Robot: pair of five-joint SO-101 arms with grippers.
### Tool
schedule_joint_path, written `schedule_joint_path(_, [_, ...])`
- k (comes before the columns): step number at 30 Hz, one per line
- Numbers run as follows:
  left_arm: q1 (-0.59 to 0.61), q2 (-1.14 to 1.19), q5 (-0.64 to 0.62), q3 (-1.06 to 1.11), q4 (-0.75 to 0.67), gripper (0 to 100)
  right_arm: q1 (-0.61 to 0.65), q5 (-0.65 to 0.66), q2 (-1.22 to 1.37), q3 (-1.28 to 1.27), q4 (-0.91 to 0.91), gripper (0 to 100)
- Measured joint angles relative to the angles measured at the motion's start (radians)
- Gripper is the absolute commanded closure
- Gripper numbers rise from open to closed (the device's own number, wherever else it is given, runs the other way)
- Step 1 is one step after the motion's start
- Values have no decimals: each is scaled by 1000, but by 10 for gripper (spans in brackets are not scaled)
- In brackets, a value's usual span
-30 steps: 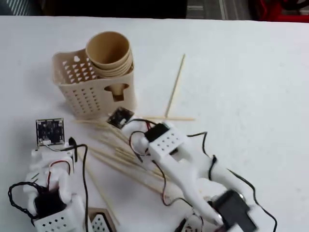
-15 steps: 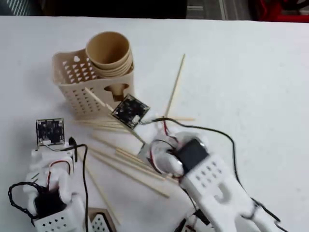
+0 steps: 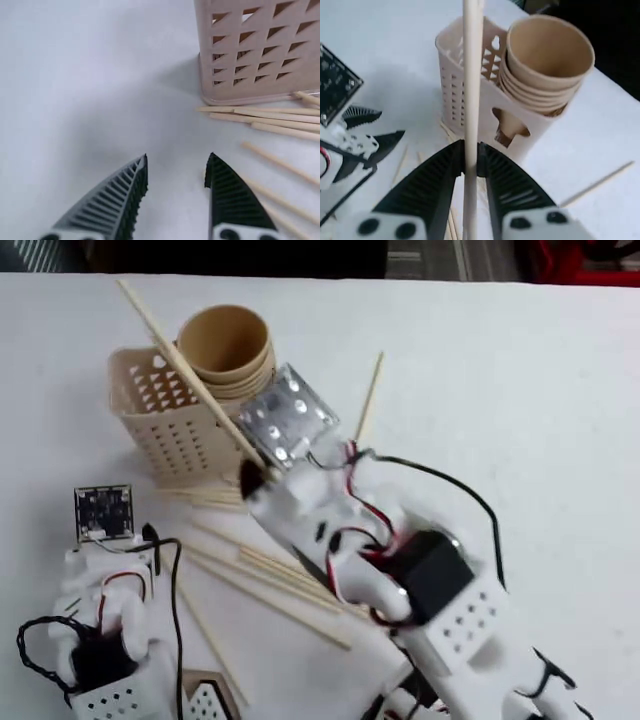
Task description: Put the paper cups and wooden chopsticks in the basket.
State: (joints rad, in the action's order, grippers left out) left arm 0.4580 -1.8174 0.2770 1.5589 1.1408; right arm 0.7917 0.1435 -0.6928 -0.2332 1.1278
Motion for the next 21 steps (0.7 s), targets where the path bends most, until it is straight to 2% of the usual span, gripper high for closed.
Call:
schedule_joint_path(11, [0,0,0,0,0,804,28,-89,230,143,-436,981])
schedule_joint_path(21, [0,0,0,0,0,803,32,-172,485,293,-677,980])
